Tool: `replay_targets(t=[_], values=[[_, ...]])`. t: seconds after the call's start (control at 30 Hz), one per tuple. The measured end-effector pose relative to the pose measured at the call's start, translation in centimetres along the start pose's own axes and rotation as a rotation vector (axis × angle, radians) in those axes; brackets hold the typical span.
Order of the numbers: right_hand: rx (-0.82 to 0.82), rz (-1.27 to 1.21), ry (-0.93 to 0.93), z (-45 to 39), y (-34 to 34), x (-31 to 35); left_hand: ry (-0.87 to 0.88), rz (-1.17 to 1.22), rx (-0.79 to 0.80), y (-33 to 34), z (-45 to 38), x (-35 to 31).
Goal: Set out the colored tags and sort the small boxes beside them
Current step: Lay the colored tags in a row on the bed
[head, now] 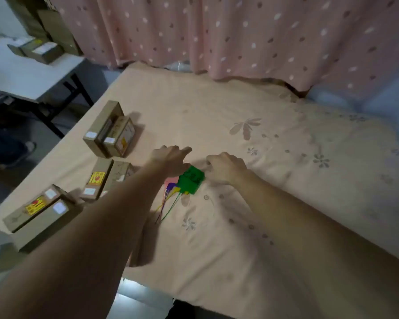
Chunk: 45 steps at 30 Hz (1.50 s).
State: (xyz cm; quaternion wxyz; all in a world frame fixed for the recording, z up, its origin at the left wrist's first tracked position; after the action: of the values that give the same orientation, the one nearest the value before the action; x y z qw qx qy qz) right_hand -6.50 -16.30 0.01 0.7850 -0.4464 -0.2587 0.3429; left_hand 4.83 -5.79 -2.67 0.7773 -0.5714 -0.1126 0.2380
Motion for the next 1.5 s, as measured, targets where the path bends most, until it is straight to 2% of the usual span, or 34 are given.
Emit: replay_targets(t=[0.07, 0.13, 0.3, 0.37, 0.53, 0.73, 0.83, 0.93, 1.03, 1.13, 1.27, 1.37, 1.43, 1.5], values=[[0.049, -0.075, 0.056, -2.2, 2.4, 1.4, -0.035, -0.031, 0.040, 2.0, -0.6, 1.9], [0.120, -0.186, 0.196, -3.2, 5.6, 1.8, -0.151, 0.031, 0.050, 5.1, -0.7, 3.8], [0.221, -0.611, 0.575, -7.1, 12.6, 0.2, -0.524, 0.490, 0.020, 10.7, -1.5, 8.3], [0.220, -0.740, 0.643, -8.6, 13.9, 0.4, -0.552, 0.569, 0.003, 12.2, -1.7, 8.8], [0.213, -0.981, 0.631, -10.4, 14.9, 3.8, -0.451, 0.604, -0.049, 13.5, -3.1, 6.6], [0.215, -1.303, 0.661, -13.7, 18.8, 3.4, -0.566, 0.810, -0.037, 15.1, -2.8, 7.2], [0.212, -1.545, 0.639, -11.5, 15.7, 3.4, -0.527, 1.106, -0.114, 14.2, -3.6, 6.9], [0.331, -1.818, 0.601, -10.2, 13.8, 3.2, -0.506, 1.373, -0.229, 12.0, -4.1, 6.6], [0.482, -2.014, 0.510, -9.3, 13.4, 3.1, -0.504, 1.378, -0.317, 10.6, -4.4, 7.1], [0.526, -2.064, 0.414, -8.5, 12.7, 2.4, -0.500, 1.427, -0.377, 9.9, -4.4, 7.2], [0.440, -2.062, 0.424, -7.9, 12.7, -0.7, -0.470, 1.479, -0.405, 10.0, -4.3, 7.0], [0.312, -2.107, 0.542, -6.5, 15.0, -4.9, -0.584, 1.436, -0.433, 12.1, -4.1, 8.1], [0.277, -2.101, 0.610, -5.0, 17.1, -7.4, -0.650, 1.324, -0.389, 14.1, -4.3, 8.3], [0.276, -2.080, 0.653, -3.7, 18.7, -9.1, -0.665, 1.090, -0.277, 15.1, -4.1, 8.3]])
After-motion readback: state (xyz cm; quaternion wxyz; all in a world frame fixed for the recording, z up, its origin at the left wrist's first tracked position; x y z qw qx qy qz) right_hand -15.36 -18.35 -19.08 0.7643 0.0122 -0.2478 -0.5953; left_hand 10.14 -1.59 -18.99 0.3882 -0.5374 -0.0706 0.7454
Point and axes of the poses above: each hand's wrist, its own z-axis away from the middle knuckle, its own y-axis out of the palm, x = y × z, the point moved 8 cm from there along -z, towards the middle knuckle, and after that the axes turned 11 degrees about y, right-handed, at the moved point
